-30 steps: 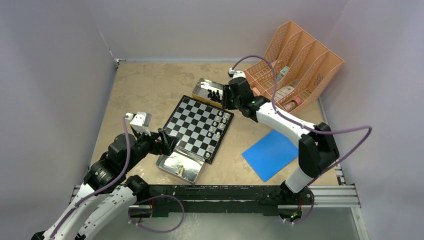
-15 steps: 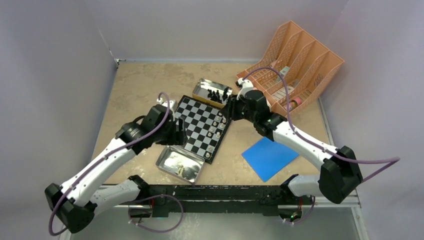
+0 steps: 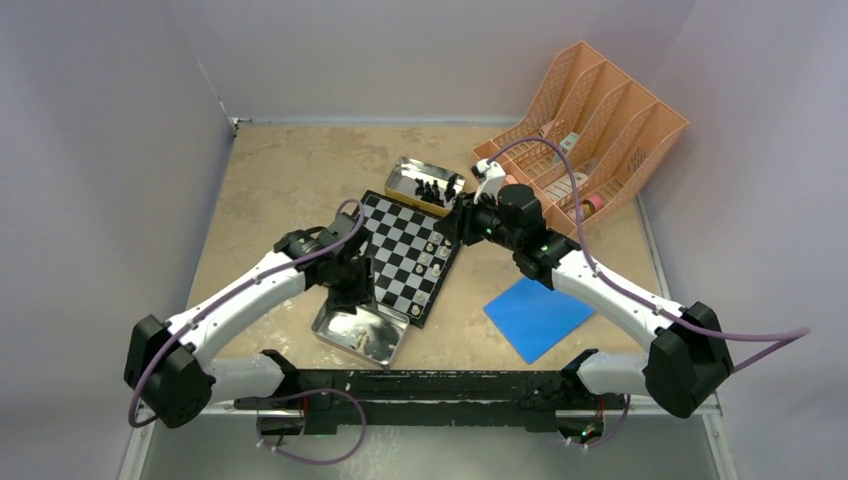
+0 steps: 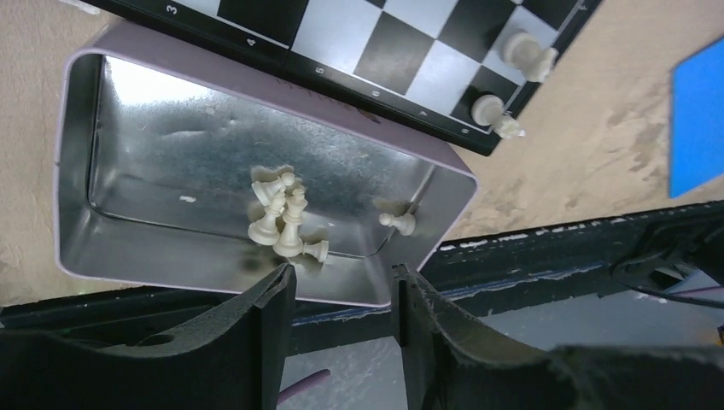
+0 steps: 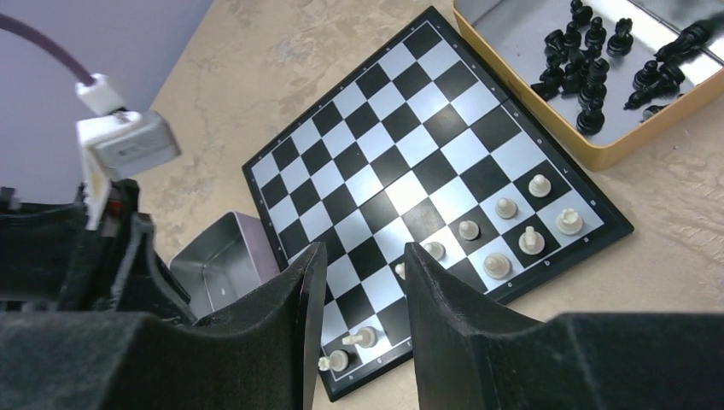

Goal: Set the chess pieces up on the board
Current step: Pick up the chess piece from the storage box.

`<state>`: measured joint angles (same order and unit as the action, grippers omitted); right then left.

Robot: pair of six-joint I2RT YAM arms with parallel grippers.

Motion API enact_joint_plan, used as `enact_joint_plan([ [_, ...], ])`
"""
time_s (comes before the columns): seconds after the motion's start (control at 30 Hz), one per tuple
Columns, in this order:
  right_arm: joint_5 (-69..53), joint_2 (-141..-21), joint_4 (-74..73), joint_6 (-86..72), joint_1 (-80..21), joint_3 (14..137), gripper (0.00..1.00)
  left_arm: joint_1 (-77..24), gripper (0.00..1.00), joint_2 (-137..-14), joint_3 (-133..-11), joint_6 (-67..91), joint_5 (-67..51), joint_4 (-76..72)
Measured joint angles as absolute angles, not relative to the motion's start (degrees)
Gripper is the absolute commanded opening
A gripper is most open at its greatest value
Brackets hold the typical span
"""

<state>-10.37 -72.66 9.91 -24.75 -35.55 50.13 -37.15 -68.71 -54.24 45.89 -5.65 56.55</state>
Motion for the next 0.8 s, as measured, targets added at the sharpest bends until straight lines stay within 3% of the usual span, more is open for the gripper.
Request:
enact_joint_plan([
  [0.43,-8.6,-72.7,9.1,-24.2,-35.7,50.1,0.41,-37.1,0.39,-84.2,-57.6,40.7,-5.5,58.1],
  [0.63,-8.0,-72.2,9.2,-23.9,-35.7,50.1,0.41,-37.1,0.59,-82.8,-59.2,39.7,-5.4,57.3],
  [0.8,-8.7,-70.9,10.4,-23.4,-36.1,49.7,0.4,-36.6,0.61,-75.5,-60.2,39.8,-3.0,56.3],
])
